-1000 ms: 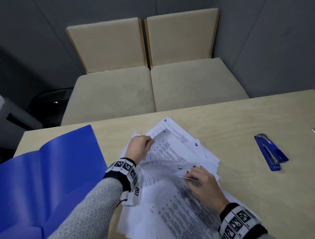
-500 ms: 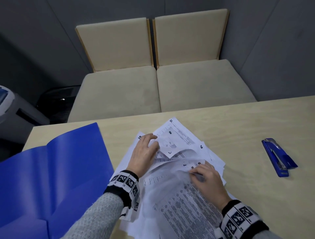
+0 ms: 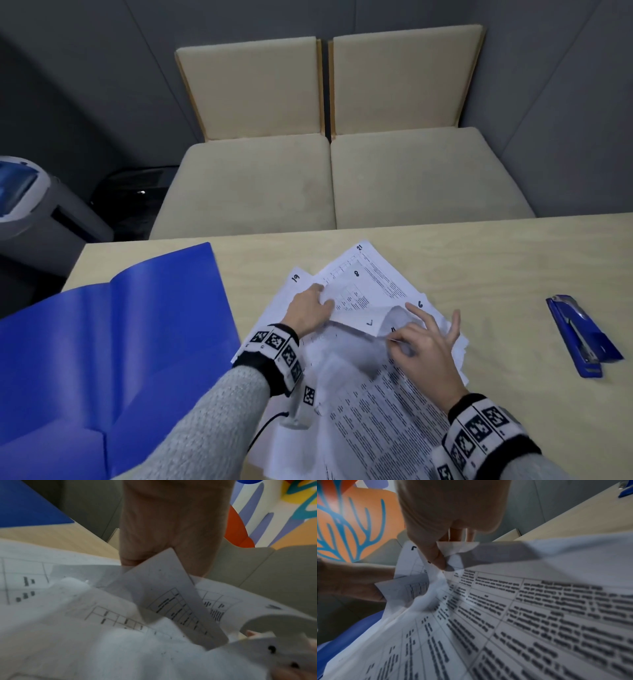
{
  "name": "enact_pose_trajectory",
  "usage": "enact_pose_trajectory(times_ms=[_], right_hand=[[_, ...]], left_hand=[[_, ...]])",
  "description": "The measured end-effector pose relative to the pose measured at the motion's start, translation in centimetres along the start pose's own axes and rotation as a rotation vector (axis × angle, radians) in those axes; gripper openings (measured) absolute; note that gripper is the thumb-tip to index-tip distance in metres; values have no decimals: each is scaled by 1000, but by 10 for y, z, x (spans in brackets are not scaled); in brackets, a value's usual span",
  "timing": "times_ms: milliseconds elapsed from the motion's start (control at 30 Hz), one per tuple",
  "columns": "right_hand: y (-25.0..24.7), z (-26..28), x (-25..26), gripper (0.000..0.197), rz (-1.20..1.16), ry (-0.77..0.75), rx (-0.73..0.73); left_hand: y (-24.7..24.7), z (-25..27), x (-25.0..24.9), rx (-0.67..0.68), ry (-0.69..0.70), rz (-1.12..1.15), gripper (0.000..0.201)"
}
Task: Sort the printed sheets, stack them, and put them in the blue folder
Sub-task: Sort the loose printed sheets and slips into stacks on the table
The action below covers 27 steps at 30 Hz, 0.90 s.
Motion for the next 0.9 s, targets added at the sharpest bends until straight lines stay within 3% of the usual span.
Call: enact_pose_trajectory(times_ms=[200, 400, 533, 700, 900], right_hand=[[1, -14, 2, 17, -65, -28, 50], [4, -21, 4, 17, -28, -45, 40], [2, -22, 6, 14, -25, -43, 52], [1, -18, 6, 24, 47, -51, 50], [1, -20, 9, 12, 34, -45, 71]], left_hand=[[10, 3, 12, -60, 49, -124, 53], [10, 1, 22, -127, 53, -56, 57], [9, 12, 16, -271, 123, -92, 43], [13, 30, 21, -382, 286, -259, 9], [12, 31, 28, -437, 337, -215, 14]])
Point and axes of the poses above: each hand's wrist, its own z-axis away from the middle knuckle, its own y-axis out of the palm, x = y × z, the point moved 2 cm from there along -z, towards the middle knuckle, and after that the axes turned 3 degrees about z, right-handed, at the moved point
